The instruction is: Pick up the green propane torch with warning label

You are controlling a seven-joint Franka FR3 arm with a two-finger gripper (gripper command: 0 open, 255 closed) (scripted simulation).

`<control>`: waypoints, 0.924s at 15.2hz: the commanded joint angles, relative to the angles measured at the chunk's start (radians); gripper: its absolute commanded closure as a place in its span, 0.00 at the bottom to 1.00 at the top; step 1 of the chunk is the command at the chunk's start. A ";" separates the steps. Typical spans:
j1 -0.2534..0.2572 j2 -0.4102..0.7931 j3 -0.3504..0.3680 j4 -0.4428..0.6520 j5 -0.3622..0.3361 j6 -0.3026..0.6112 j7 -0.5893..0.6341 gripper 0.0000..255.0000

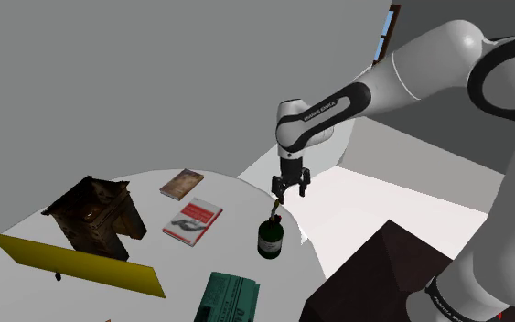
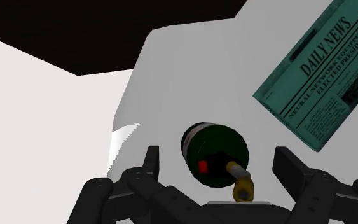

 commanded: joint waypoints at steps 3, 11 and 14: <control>0.005 0.160 0.003 0.107 0.026 0.029 0.028 0.00; 0.012 0.363 0.006 0.239 0.053 0.074 0.051 0.00; 0.013 0.396 0.006 0.246 0.054 0.100 0.046 0.00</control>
